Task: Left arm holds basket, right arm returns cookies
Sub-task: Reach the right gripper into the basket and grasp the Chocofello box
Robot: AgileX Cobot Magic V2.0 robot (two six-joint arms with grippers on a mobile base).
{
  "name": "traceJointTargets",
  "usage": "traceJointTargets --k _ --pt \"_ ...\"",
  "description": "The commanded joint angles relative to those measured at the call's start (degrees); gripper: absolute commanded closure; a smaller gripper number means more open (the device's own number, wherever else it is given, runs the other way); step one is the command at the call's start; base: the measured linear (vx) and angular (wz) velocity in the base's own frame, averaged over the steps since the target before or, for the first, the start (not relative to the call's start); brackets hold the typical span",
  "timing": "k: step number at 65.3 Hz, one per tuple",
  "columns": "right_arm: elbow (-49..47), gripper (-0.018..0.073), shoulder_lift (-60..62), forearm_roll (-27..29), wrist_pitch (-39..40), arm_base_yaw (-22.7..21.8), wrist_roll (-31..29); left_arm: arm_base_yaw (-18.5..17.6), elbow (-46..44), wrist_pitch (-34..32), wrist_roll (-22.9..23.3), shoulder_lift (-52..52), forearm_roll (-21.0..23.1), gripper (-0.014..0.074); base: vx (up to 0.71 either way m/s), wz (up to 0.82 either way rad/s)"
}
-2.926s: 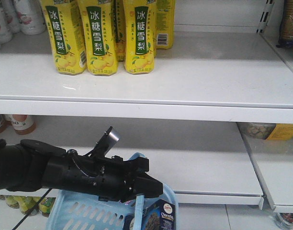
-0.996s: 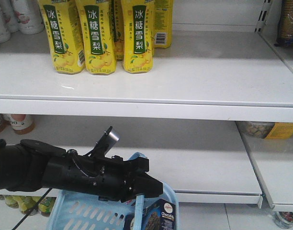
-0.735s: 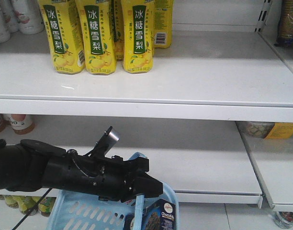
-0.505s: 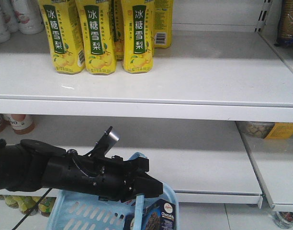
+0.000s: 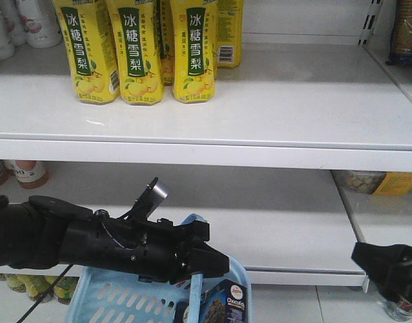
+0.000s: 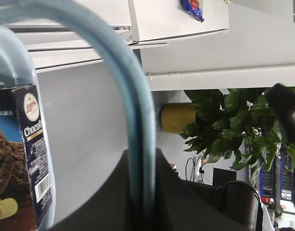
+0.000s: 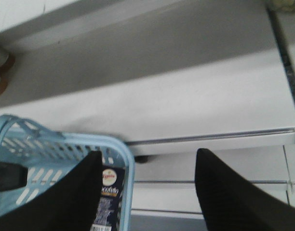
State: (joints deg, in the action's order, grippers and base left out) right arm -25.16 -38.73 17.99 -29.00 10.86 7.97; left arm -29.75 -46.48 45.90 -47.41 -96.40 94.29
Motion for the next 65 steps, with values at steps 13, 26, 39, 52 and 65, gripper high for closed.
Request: traceJointTargets --k 13,26,39,52,65 --pt "-2.0 0.0099 -10.4 3.6 2.6 10.9 -1.1 0.0 -1.6 2.4 -2.4 2.8 3.2 0.0603 0.00 0.00" --pt "-2.0 0.0104 -19.0 6.0 3.5 19.7 -1.1 0.0 -1.6 2.4 -2.4 2.8 3.2 0.0603 0.00 0.00" --pt "-2.0 0.0104 -27.1 9.8 6.4 23.7 -1.3 0.0 -1.6 2.4 -2.4 2.8 3.2 0.0603 0.00 0.00" --pt "-3.2 0.0104 -32.3 17.1 5.9 23.7 -7.5 0.0 -1.6 2.4 -2.4 2.8 3.2 0.0603 0.00 0.00" --pt "-7.9 0.0104 -36.9 27.8 3.4 23.7 -17.4 0.0 -1.6 2.4 -2.4 2.8 3.2 0.0603 0.00 0.00"
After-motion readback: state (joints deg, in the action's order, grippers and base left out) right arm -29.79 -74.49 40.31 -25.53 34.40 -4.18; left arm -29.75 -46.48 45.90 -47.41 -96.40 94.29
